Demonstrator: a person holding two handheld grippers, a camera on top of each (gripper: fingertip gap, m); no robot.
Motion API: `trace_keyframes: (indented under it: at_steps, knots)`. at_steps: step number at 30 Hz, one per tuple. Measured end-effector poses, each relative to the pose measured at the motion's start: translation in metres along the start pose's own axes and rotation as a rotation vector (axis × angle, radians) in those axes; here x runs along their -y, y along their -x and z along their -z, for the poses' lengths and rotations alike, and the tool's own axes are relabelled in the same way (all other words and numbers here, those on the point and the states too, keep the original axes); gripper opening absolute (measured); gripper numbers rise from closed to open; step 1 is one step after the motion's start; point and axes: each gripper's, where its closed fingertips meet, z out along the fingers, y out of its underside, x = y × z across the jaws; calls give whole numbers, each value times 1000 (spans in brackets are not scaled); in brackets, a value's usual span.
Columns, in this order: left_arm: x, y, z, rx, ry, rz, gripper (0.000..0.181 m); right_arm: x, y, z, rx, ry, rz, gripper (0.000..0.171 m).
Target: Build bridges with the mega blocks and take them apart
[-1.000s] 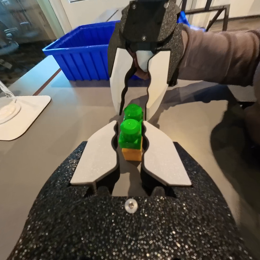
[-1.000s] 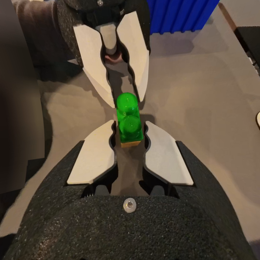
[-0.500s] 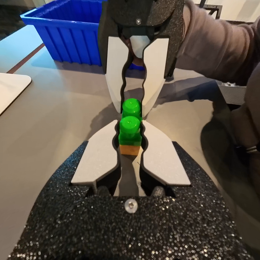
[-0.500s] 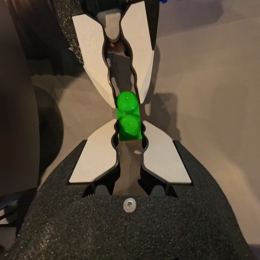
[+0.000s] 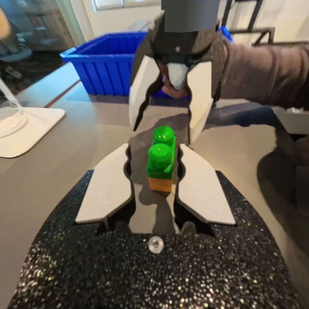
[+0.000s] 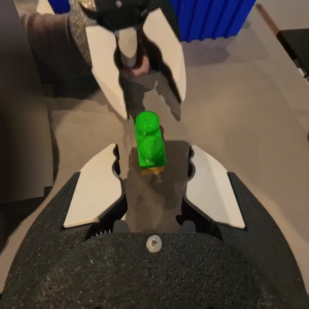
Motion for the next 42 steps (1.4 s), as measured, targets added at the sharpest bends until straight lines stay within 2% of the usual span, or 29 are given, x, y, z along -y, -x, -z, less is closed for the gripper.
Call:
trace_keyframes:
  at_steps: [1, 4, 8, 9, 10, 14, 17, 19, 21, 24, 26, 28, 31, 34, 42]
  knots:
    - [8, 4, 7, 21, -53, 12, 56, -4, 0, 0, 3, -9, -18, 82]
    - [20, 21, 28, 138, -181, 8, 48, -16, 0, -11, 2, 19, -23, 83]
    - [22, 35, 40, 234, -248, 2, 42, -12, 2, -26, 22, -19, -25, 63]
    - [21, 35, 40, 235, -252, 5, 42, -10, 2, -28, 24, -30, -38, 54]
    - [20, 35, 39, 236, -254, 7, 42, -9, 3, -30, 34, -40, -55, 37]
    - [22, 39, 40, 278, -293, 6, 39, 3, 5, -23, -8, -97, -106, 36]
    - [26, 42, 46, 315, -331, -2, 35, 38, 23, 17, -54, -207, -75, 36]
    - [27, 43, 49, 323, -345, -3, 32, 57, 30, 63, -156, -224, 18, 36]
    - [27, 44, 48, 325, -355, 6, 31, 60, 18, 119, -312, -182, 104, 36]
    - [24, 44, 44, 325, -355, 13, 31, 30, -34, 200, -503, -34, 129, 36]
    - [23, 42, 39, 322, -353, 9, 31, -8, -77, 235, -525, 68, 113, 36]
    - [21, 39, 33, 323, -350, -2, 31, -49, -120, 253, -474, 114, 31, 36]
    - [19, 38, 24, 347, -343, -36, 31, -93, -174, 256, -385, 69, -34, 36]
    - [18, 38, 19, 381, -342, -68, 31, -117, -210, 241, -318, 20, -18, 37]
    - [16, 37, 12, 421, -300, -141, 30, -151, -252, 197, -200, -34, 11, 37]
